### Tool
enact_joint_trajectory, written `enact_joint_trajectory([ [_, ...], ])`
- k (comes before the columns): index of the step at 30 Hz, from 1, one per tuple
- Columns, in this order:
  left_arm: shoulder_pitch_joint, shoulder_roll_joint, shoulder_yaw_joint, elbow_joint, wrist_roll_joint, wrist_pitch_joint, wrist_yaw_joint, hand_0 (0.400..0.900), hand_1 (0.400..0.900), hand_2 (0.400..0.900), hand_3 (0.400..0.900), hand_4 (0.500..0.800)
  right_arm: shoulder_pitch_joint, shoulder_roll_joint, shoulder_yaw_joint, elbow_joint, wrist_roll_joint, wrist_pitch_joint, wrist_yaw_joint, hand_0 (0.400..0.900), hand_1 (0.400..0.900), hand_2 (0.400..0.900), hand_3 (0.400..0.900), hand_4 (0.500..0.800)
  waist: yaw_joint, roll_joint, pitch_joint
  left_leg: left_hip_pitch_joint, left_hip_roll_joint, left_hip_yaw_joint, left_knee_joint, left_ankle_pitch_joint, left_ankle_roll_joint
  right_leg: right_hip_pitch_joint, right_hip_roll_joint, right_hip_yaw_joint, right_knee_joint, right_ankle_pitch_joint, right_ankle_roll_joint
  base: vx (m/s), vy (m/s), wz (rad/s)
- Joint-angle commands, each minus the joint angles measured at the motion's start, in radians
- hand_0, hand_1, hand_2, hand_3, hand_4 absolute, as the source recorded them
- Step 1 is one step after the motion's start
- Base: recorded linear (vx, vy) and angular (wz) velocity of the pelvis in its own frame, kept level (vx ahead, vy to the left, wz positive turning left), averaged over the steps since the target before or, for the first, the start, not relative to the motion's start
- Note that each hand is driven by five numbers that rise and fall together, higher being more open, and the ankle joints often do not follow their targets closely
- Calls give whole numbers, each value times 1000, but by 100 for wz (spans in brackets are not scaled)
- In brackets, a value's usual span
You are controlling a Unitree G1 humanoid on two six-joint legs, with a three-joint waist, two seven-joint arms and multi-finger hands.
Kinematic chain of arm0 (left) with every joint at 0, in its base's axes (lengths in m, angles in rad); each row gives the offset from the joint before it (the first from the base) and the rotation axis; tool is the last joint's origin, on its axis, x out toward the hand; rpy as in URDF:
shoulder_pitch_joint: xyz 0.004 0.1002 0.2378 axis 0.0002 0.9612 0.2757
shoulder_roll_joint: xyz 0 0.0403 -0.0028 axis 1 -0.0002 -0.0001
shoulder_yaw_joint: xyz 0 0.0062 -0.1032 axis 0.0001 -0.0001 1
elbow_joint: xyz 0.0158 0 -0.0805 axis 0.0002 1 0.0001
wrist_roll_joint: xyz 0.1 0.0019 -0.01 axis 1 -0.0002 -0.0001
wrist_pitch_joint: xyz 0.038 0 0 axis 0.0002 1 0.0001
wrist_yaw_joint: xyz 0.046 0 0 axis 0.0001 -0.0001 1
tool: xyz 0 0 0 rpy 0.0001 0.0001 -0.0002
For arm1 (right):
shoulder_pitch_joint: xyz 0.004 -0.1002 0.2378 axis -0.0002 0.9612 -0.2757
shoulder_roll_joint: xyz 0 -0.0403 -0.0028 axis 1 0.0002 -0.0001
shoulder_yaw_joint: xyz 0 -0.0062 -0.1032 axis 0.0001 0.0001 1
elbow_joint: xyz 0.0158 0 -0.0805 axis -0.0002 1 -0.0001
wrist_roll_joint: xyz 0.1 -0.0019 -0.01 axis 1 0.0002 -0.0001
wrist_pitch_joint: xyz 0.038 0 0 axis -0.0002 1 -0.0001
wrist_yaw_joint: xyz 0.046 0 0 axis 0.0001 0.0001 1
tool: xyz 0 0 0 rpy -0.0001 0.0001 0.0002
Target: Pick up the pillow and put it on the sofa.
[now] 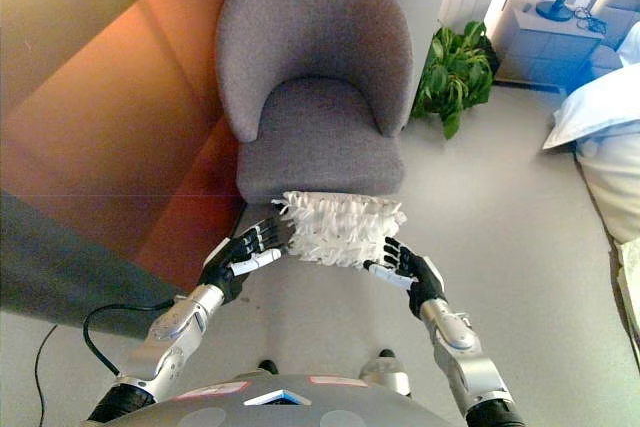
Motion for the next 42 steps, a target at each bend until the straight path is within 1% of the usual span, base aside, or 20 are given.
enact_joint_trajectory([
  [1,-99,25,15,-46,27,-96,12,900,900,900,900,800,-83,-7,-24,-78,-12,-104,-23,900,900,900,900,800,20,0,6,16,-16,-59,4,-85,42,11,25,-6,-1,1,-2,0,0,0],
  [2,-98,26,19,-48,9,-104,-7,900,900,900,900,800,-81,-6,-24,-84,-18,-102,-21,900,900,900,900,800,19,-1,6,17,-18,-60,4,-87,43,11,24,-3,-1,2,-1,0,0,0],
  [4,-81,28,24,-69,28,-110,-30,900,900,900,900,800,-68,-9,-26,-96,-29,-103,-14,900,900,900,900,800,18,-1,4,20,-17,-54,4,-89,44,11,22,-3,-1,1,0,0,0,0],
  [7,-71,36,20,-78,36,-101,-26,900,900,900,900,800,-60,-14,-26,-99,-24,-101,-16,900,900,900,900,800,18,-1,2,21,-17,-48,4,-90,46,12,23,-2,-1,0,0,11,-3,-3],
  [15,-73,39,12,-75,47,-107,-23,900,900,900,900,800,-58,-12,-19,-100,-30,-106,-24,900,900,900,900,800,15,-3,6,28,-15,-40,4,-92,50,14,29,0,0,-3,-5,9,-16,-2],
  [20,-65,47,14,-89,51,-104,-22,900,900,900,900,800,-58,-17,-15,-104,-24,-102,-36,900,900,900,900,800,17,-1,11,30,-11,-40,4,-90,49,16,35,2,0,-9,-11,22,-53,-2],
  [24,-60,50,13,-93,48,-105,-22,900,900,900,900,800,-58,-20,-10,-107,-25,-97,-28,900,900,900,900,800,17,2,15,33,-2,-41,4,-84,45,17,45,5,0,-16,-20,34,-84,1],
  [30,-50,55,12,-106,41,-104,-15,900,900,900,900,800,-61,-37,-9,-97,-14,-98,-19,900,900,900,900,800,21,6,28,30,28,-44,13,-56,25,15,63,10,4,-27,-43,35,-117,0],
  [32,-51,55,11,-109,35,-108,-15,900,900,900,900,800,-69,-46,-9,-94,-12,-101,-16,900,900,900,900,800,22,2,40,13,40,-52,54,-56,15,11,66,15,10,-29,-54,20,-128,-1],
  [34,-50,53,10,-112,23,-113,-13,900,900,900,900,800,-80,-57,-11,-91,-8,-98,-11,900,900,900,900,800,20,-3,54,-29,65,-61,160,-37,1,-2,67,19,26,-32,-70,22,-128,-6],
  [35,-46,53,10,-113,18,-119,-12,900,900,900,900,800,-82,-65,-13,-94,-6,-98,-7,900,900,900,900,800,19,-6,62,-56,81,-73,234,-14,-6,-8,69,22,35,-35,-81,20,-138,-15],
  [37,-41,49,6,-121,8,-128,-6,900,900,900,900,800,-86,-85,-10,-93,0,-100,5,900,900,900,900,800,22,-18,81,-136,107,-117,419,40,-15,-19,71,27,53,-37,-107,38,-161,-27],
  [38,-35,43,3,-122,2,-140,-3,900,900,900,900,800,-89,-95,-6,-76,-6,-112,19,900,900,900,900,800,27,-27,97,-186,110,-135,526,51,-10,-20,71,35,66,-42,-123,72,-143,-29],
  [39,-33,42,3,-123,-2,-141,-3,900,900,900,900,800,-91,-99,-6,-69,-7,-114,22,900,900,900,900,800,27,-27,102,-207,109,-142,571,48,-7,-19,73,38,71,-44,-129,121,-106,-27],
  [40,-30,39,4,-123,-8,-142,-5,900,900,900,900,800,-91,-104,-8,-61,-4,-116,26,900,900,900,900,800,30,-28,110,-229,107,-143,600,53,-6,-13,76,45,77,-49,-134,198,-27,-19],
  [42,-23,34,18,-131,-18,-131,-10,900,900,900,900,800,-85,-105,-13,-58,-5,-117,33,900,900,900,900,800,40,-20,121,-240,111,-135,525,72,-17,17,88,64,82,-68,-123,306,58,-19],
])
